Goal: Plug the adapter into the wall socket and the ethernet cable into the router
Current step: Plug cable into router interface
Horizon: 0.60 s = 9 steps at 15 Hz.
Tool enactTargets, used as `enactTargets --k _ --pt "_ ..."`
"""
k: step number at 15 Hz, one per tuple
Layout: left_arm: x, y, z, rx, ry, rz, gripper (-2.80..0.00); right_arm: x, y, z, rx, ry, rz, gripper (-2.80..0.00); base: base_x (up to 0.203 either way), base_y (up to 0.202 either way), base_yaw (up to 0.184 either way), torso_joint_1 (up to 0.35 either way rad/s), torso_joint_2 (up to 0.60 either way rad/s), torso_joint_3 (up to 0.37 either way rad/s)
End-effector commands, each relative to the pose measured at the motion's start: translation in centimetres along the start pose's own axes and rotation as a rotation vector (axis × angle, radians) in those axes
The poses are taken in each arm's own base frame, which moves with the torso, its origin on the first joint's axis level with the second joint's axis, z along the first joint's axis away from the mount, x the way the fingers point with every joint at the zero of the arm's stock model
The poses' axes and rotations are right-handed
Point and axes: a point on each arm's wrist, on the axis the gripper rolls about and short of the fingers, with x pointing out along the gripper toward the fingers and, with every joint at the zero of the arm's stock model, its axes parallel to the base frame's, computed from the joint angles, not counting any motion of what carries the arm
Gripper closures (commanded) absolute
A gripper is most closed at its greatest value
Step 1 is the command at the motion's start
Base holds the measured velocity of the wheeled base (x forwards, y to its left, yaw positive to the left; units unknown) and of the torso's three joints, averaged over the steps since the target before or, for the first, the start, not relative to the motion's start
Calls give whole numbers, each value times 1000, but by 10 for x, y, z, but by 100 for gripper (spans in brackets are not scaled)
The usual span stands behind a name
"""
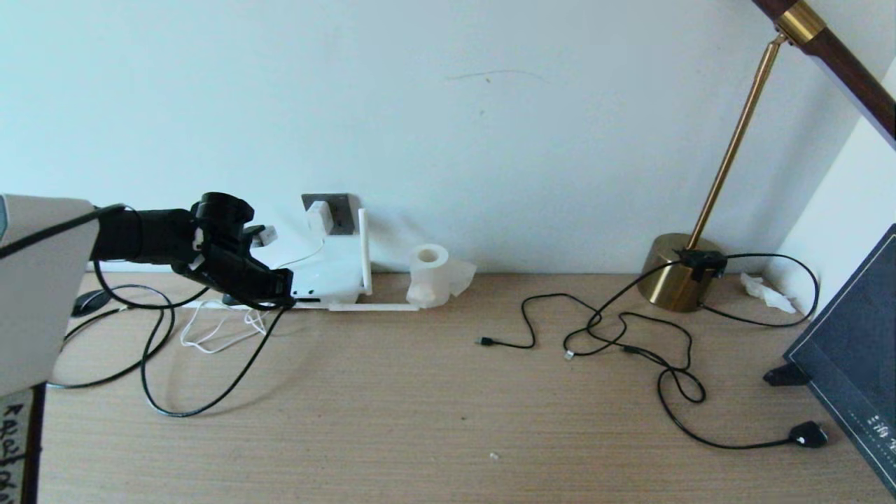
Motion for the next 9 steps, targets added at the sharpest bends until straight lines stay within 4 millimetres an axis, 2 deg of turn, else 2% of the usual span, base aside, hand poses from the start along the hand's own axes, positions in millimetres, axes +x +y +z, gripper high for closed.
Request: enactTargets --k 1,9 --pt "0 -1 0 1 1 -2 0 0 0 0 -1 1 1 -280 0 0 0 0 0 0" --pt "1 0 3 1 -6 1 0 0 0 0 -1 1 1 -280 0 0 0 0 0 0"
